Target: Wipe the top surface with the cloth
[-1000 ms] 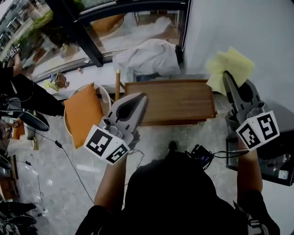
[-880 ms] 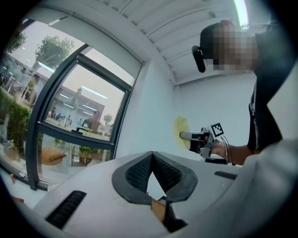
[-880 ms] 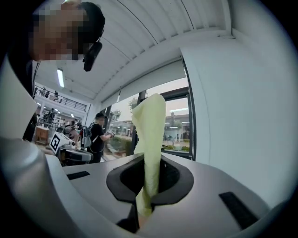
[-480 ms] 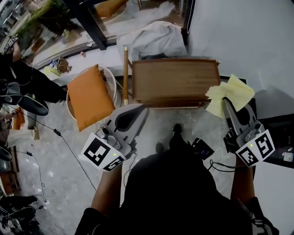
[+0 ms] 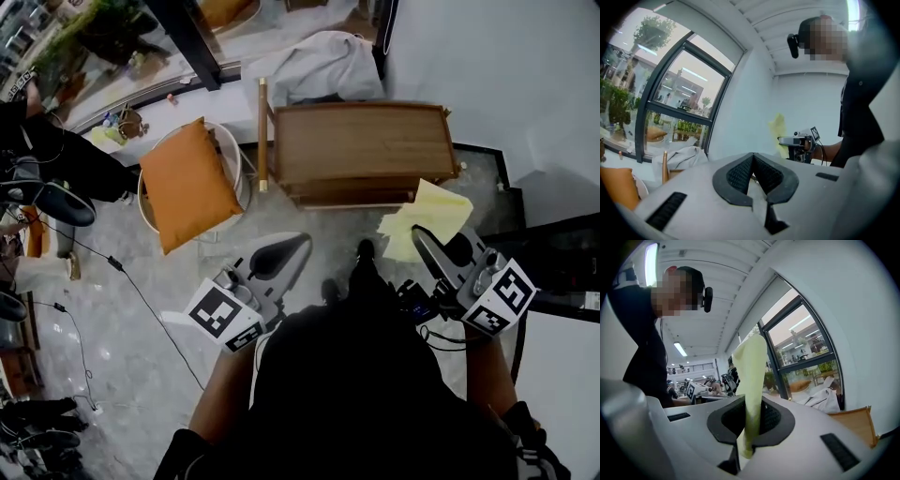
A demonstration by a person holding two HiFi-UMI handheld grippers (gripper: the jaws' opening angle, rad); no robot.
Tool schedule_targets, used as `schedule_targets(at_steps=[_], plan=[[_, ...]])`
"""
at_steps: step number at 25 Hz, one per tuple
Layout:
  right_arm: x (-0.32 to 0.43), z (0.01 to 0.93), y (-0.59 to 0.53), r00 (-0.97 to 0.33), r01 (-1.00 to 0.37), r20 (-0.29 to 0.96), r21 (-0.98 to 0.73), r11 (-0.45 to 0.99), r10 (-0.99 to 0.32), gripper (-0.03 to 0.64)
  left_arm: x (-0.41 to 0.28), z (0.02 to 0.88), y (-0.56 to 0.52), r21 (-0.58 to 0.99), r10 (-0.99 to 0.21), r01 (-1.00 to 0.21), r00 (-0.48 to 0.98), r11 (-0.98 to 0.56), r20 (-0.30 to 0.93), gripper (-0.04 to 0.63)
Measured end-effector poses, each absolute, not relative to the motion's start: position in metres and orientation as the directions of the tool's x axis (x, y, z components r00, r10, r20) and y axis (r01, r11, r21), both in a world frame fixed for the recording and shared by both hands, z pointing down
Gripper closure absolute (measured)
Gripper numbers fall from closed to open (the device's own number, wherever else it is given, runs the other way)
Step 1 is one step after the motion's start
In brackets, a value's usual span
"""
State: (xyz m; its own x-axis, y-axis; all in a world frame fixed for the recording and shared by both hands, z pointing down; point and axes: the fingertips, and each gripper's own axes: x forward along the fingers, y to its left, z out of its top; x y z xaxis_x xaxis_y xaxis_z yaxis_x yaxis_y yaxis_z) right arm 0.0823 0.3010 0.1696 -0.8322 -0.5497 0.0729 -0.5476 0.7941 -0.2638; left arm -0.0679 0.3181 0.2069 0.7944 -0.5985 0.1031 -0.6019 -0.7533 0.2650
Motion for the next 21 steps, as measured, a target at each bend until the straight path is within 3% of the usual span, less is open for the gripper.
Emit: schedule_targets(at_steps=[6, 21], plan=[[0.069, 0.157, 0.307, -0.869, -0.485, 0.015, -0.232, 0.843, -0.495, 0.586, -0.055, 0.204, 0.310, 0.238, -0.571, -0.575, 0.816, -0.783, 0.094, 0.586], [0.052, 0.165, 0.334, -0.891, -0.452, 0.081, -0.266, 0.852, -0.447, 0.586, -0.041, 0.207, 0.329, 0.324, -0.450, -0.445, 0.891, -0.835, 0.065, 0.586]])
